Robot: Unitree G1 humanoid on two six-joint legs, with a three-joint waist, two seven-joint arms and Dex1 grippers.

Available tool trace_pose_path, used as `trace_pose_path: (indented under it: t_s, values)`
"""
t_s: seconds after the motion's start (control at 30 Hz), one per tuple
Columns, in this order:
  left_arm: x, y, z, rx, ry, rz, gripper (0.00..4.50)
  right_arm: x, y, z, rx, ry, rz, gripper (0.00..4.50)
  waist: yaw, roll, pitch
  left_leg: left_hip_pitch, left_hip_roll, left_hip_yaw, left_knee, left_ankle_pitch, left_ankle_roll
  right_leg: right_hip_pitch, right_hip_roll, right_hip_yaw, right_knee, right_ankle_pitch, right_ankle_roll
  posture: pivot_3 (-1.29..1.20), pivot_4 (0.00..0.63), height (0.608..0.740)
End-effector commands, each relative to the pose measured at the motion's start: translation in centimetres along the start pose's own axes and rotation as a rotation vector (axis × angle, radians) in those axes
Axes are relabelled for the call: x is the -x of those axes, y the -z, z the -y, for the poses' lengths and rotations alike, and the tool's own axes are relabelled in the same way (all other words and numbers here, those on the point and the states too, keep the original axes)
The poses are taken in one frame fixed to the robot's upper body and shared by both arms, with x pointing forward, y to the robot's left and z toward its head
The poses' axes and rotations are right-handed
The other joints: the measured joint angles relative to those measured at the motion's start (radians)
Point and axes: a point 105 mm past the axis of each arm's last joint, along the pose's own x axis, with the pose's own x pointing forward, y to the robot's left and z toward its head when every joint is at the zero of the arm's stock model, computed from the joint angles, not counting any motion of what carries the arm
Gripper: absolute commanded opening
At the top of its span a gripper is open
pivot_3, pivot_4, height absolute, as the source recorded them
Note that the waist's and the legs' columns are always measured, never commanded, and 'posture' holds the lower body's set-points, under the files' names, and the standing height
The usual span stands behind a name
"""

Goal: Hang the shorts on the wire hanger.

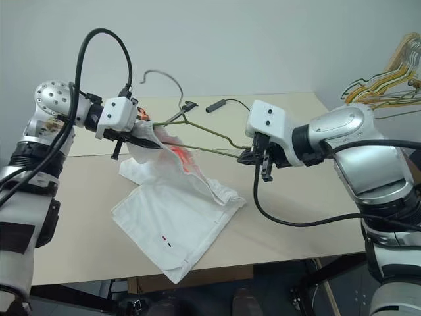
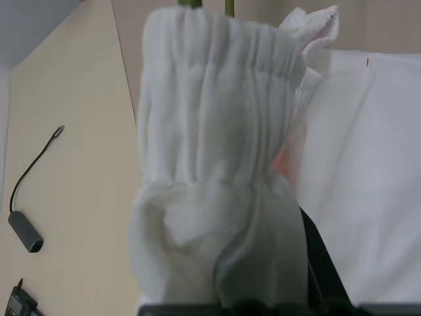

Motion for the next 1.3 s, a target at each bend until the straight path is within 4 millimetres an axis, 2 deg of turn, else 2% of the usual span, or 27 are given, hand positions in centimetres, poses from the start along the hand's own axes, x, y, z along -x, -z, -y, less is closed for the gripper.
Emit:
trace_pose_path:
  t_s: [0.03,0.13,0.23,0.33,0.37,0.47,0.6,0.73,0.87,0.97,1.1,1.3]
  values:
    - [1.2,-0.9,0.1,0.022,-0.041,0.075,0.03,0.4,-0.5,-0.5,0.075,0.017,0.045,1.03,-0.002,0.000,0.000,0.000,0.000,0.000,0.000,0.000,0.000,0.000,0.000,0.000,0.000,0.000,0.000,-0.11,0.000,0.740]
    - [1.6,-0.4,1.0,0.062,-0.040,0.073,0.03,1.4,0.8,0.4,0.027,0.120,0.057,2.03,-0.002,0.000,0.000,0.000,0.000,0.000,0.001,0.000,0.000,-0.001,0.000,0.000,0.001,0.000,0.000,-0.10,0.000,0.740]
    - [2.1,0.0,1.7,0.099,-0.050,0.074,0.03,3.7,2.4,2.0,-0.060,0.291,0.142,3.06,0.001,0.000,0.000,-0.001,0.000,0.000,0.001,0.000,0.000,0.000,0.000,0.000,0.001,0.000,0.000,-0.09,0.000,0.740]
    - [2.4,0.0,1.9,0.118,-0.066,0.083,0.03,5.0,4.6,1.7,-0.086,0.356,0.151,4.15,0.008,0.000,0.000,0.000,0.000,0.000,0.001,0.000,0.000,0.001,0.000,0.000,0.000,0.000,0.000,-0.09,0.000,0.740]
    - [2.4,0.1,1.9,0.127,-0.079,0.090,0.03,4.7,6.2,0.4,-0.089,0.327,0.107,4.46,0.011,0.000,0.000,0.000,0.000,-0.001,0.001,0.000,0.000,0.001,0.000,0.000,0.000,0.000,0.000,-0.09,0.000,0.740]
    - [2.3,0.1,1.9,0.148,-0.104,0.107,0.03,2.6,9.0,-3.4,-0.042,0.242,0.026,4.49,0.014,-0.002,-0.001,0.001,0.000,-0.001,0.001,0.000,0.000,0.003,0.000,-0.001,0.000,0.000,0.000,-0.09,0.000,0.740]
    - [1.9,0.1,2.0,0.157,-0.108,0.113,0.03,-1.6,9.3,-6.0,-0.008,0.191,0.031,4.49,-0.013,-0.002,-0.001,0.003,0.000,0.001,0.004,0.000,0.000,0.003,0.001,0.002,0.002,0.000,0.001,-0.10,0.000,0.740]
    - [1.6,0.0,1.9,0.159,-0.108,0.118,0.03,-5.7,8.9,-6.5,0.014,0.229,0.076,4.49,-0.032,-0.002,-0.001,0.005,0.001,0.000,0.004,0.000,0.000,0.004,0.003,0.003,0.003,0.001,0.000,-0.10,0.000,0.740]
    - [1.5,0.0,1.8,0.160,-0.106,0.118,0.03,-8.7,7.4,-5.6,0.000,0.279,0.150,4.49,-0.042,-0.002,-0.001,0.005,0.001,-0.001,0.005,0.001,-0.001,0.004,0.004,0.004,0.003,0.002,0.000,-0.10,0.000,0.740]
    - [1.4,0.0,1.8,0.160,-0.105,0.118,0.03,-10.1,7.4,-4.7,-0.015,0.309,0.165,3.87,-0.046,-0.002,-0.002,0.004,0.001,-0.001,0.005,0.001,-0.001,0.004,0.004,0.004,0.003,0.003,0.000,-0.10,0.000,0.740]
    - [1.5,0.1,1.8,0.160,-0.113,0.111,0.03,-10.3,7.6,-4.7,-0.059,0.283,0.210,2.46,-0.045,-0.003,-0.002,0.002,0.001,-0.002,0.005,0.000,0.000,0.004,0.003,0.003,0.001,0.002,0.000,-0.09,0.000,0.740]
    - [1.8,0.6,2.2,0.166,-0.117,0.096,0.03,-9.0,7.5,-3.8,-0.186,0.280,0.303,0.25,-0.048,-0.003,-0.002,0.002,0.002,-0.002,0.004,0.000,0.000,0.003,0.003,0.003,0.001,0.002,0.000,-0.09,0.000,0.740]
